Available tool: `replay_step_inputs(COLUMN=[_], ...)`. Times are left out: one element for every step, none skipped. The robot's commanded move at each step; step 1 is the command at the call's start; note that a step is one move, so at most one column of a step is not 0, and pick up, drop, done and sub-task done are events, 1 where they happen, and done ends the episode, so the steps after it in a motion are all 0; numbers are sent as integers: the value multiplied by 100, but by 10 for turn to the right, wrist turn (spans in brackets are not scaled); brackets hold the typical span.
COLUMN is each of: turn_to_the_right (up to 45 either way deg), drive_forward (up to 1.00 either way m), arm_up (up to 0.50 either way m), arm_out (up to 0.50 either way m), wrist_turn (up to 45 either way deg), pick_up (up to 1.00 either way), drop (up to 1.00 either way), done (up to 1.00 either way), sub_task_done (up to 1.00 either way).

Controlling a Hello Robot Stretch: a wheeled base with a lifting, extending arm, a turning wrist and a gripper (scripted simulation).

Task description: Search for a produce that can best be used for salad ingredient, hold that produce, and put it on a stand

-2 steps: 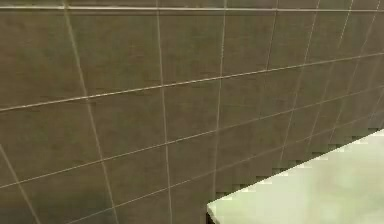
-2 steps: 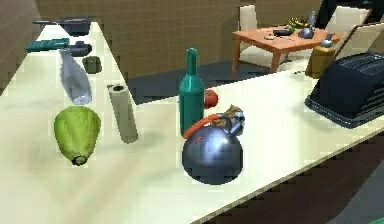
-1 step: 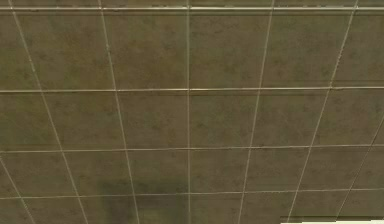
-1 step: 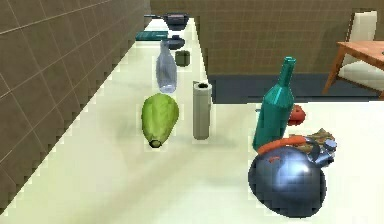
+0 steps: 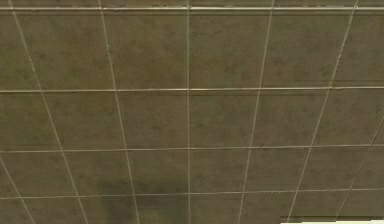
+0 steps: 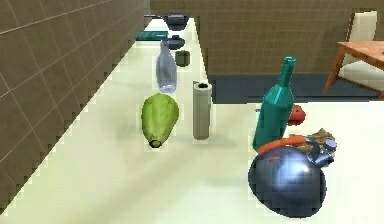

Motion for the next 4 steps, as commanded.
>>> replay_step_inputs(turn_to_the_right=[0, 0, 0, 0], drive_forward=[0, 0, 0, 0], arm_up=[38, 0, 0, 0], arm_out=[0, 18, 0, 0], wrist_turn=[0, 0, 450, 450], pick_up=[0, 0, 0, 0], drop=[0, 0, 0, 0], done=[0, 0, 0, 0], sub_task_done=[0, 0, 0, 0])
